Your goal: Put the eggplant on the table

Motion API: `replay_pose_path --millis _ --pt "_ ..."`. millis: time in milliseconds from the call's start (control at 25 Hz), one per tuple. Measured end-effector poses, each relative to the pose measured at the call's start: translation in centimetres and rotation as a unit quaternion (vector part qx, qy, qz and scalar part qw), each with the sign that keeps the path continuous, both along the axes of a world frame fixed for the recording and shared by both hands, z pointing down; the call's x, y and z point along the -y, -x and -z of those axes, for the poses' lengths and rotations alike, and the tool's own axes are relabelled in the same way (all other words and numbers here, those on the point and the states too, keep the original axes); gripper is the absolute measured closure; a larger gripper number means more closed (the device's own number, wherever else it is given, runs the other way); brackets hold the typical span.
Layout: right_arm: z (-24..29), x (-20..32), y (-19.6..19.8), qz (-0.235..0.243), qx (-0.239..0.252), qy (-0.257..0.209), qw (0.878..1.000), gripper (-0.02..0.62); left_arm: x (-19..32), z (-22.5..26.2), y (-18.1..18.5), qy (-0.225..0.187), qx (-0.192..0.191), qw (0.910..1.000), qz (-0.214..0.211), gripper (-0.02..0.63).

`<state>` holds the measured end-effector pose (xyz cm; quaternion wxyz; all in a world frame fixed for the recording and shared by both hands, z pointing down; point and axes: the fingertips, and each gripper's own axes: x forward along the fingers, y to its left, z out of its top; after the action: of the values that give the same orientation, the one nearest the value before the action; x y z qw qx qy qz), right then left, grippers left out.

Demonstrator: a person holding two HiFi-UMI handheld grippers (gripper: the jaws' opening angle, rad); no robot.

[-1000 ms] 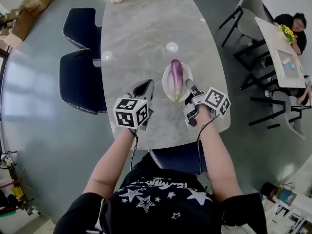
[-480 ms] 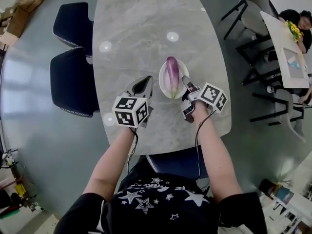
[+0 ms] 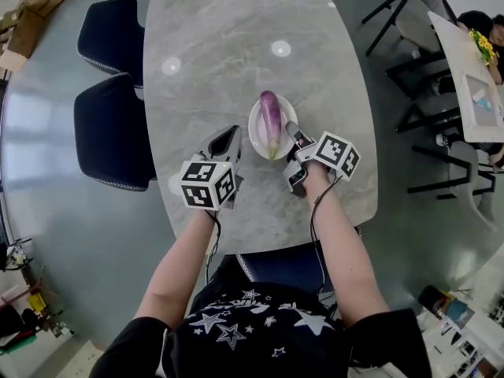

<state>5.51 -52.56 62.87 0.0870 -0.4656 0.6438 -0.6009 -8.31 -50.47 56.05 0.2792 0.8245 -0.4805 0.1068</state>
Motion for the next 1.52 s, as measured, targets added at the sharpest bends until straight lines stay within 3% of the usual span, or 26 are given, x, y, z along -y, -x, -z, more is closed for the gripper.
replay_pose_path --millis 560,1520 --pt "-1.9 -1.0 0.4 0.021 -0.037 0.016 0.999 0.569 -0.5 -1.1 0.5 0.015 -0.005 0.9998 0.009 0.598" --pt "-2.8 -1.6 0.0 0.036 -0.083 0.060 0.994 0.568 -2.7 -0.7 -0.5 0.019 0.006 0.9997 -0.011 0.598"
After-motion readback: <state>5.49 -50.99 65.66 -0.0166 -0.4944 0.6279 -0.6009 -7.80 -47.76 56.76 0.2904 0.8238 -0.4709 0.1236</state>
